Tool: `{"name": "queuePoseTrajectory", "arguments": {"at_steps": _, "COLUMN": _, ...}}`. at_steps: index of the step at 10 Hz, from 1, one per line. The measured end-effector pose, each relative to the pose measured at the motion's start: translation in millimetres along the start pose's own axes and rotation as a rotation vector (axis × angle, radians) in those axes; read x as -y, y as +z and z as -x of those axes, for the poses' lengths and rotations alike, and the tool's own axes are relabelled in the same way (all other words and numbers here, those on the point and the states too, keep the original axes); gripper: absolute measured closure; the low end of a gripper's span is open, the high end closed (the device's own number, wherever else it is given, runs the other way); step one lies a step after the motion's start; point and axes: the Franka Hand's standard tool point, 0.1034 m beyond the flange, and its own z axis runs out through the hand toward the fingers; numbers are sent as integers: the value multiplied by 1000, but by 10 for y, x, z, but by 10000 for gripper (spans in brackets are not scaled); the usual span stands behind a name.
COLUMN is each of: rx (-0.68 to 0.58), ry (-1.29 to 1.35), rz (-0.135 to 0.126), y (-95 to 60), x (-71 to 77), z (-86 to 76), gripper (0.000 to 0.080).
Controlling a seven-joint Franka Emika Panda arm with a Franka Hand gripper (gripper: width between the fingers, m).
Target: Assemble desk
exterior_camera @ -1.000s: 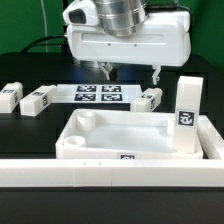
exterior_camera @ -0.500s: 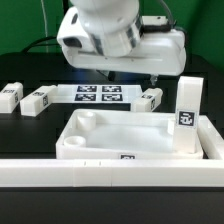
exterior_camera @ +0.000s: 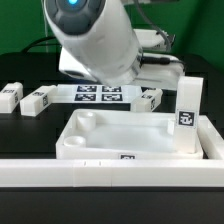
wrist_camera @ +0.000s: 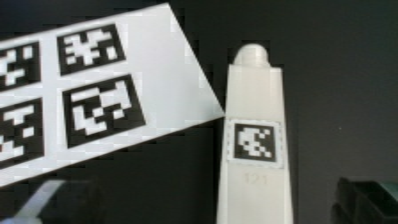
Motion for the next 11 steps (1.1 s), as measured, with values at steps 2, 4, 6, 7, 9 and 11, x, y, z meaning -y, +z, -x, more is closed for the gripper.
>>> {"name": "queuePoseTrajectory", "arguments": {"at_steps": 2, "rx": -13, "ry": -4, "rz": 11, "y": 126, "x": 76, "z": -39, "gripper": 151}}
{"name": "queuePoseTrajectory", "arguments": {"at_steps": 4, "rx": -14, "ry": -19, "rz": 21, "y": 231, "x": 168, "z": -83, "gripper": 151}}
{"name": "queuePoseTrajectory", "arguments": {"at_steps": 6, "rx": -21, "ry": -22, "rz": 25, "y": 256, "x": 210, "z": -97, "gripper": 151}}
{"name": "queuePoseTrajectory", "arguments": {"at_steps": 7, "rx": -21, "ry": -24, "rz": 24, "y": 253, "x": 206, "z": -98, "gripper": 151}}
{"name": "queuePoseTrajectory", "arguments": {"at_steps": 9, "rx": -18, "ry": -26, "rz": 17, "y": 252, "x": 152, "z": -113, "gripper": 151}}
{"name": "queuePoseTrajectory", "arguments": {"at_steps": 11, "rx": -10, "ry": -29, "rz": 26, "y": 312, "x": 176, "z": -126, "gripper": 151}}
